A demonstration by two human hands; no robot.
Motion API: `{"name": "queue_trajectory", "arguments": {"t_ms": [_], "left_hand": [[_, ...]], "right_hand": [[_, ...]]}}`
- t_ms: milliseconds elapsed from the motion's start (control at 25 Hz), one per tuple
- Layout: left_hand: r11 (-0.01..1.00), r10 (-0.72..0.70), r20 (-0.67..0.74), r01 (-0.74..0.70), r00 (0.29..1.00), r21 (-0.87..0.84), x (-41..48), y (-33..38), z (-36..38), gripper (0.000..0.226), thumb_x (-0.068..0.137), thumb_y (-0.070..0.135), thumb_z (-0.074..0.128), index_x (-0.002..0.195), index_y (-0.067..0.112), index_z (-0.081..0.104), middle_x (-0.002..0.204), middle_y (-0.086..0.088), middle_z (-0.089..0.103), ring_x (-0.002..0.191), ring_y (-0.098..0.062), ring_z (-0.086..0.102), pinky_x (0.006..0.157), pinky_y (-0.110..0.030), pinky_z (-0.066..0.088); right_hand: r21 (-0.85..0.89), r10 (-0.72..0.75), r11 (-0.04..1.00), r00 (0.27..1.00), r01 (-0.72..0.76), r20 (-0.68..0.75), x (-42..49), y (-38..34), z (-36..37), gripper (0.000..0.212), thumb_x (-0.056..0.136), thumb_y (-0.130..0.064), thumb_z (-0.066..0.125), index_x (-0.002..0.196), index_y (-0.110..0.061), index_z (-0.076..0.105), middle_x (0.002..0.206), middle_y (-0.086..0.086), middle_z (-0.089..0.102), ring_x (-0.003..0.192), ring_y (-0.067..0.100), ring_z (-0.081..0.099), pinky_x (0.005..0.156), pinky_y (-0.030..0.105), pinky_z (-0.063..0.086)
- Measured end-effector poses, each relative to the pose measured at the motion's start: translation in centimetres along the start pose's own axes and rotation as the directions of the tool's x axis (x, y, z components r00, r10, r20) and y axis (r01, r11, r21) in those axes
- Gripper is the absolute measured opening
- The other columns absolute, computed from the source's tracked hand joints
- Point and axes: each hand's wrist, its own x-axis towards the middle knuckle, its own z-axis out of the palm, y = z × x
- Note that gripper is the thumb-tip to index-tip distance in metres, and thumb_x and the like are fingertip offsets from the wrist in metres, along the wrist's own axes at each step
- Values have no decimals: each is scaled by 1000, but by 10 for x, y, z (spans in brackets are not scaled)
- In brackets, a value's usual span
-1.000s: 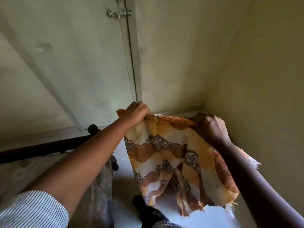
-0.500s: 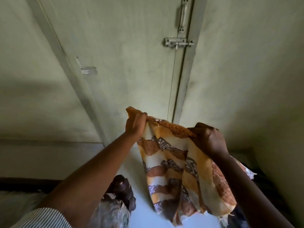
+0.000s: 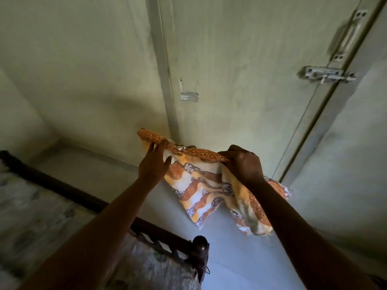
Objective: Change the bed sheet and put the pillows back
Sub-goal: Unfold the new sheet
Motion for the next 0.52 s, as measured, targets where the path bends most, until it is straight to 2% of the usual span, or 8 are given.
{"name": "queue_trajectory", "arguments": {"t_ms": [160,320,440,520], "left_hand": [[993,-114,-71,111,991,-45,-35,-64,-34,56,93,21,54,144,13,33,146,-11,40,133,-32,38,99,-45,41],[987,-142,-127,131,982,-91,-97,-112,-62,55,92,17,55,143,10,35,143,-12,43,126,-32,48,99,-39,41],[971,-171,-213,128,962,-202,-158,-128,-82,52,92,13,55,140,6,38,141,-12,47,126,-28,48,100,-33,39],[944,-225,-283,138,932,-299,-202,-136,-97,49,91,13,56,138,7,42,136,-10,52,121,-26,53,95,-31,43]], "right_hand": [[77,-97,993,995,94,36,14,-58,30,21,82,-26,62,100,-28,74,88,1,66,77,26,66,61,26,42],[120,-208,971,978,208,-15,-11,-117,44,24,77,-31,59,93,-26,76,79,0,66,67,24,67,57,21,39],[157,-268,950,963,270,-33,-46,-160,42,23,76,-32,62,93,-24,76,76,-1,64,62,23,66,52,25,44],[161,-298,940,953,302,-49,-79,-196,36,21,75,-30,64,91,-24,76,73,-1,63,60,22,65,50,24,44]]}}
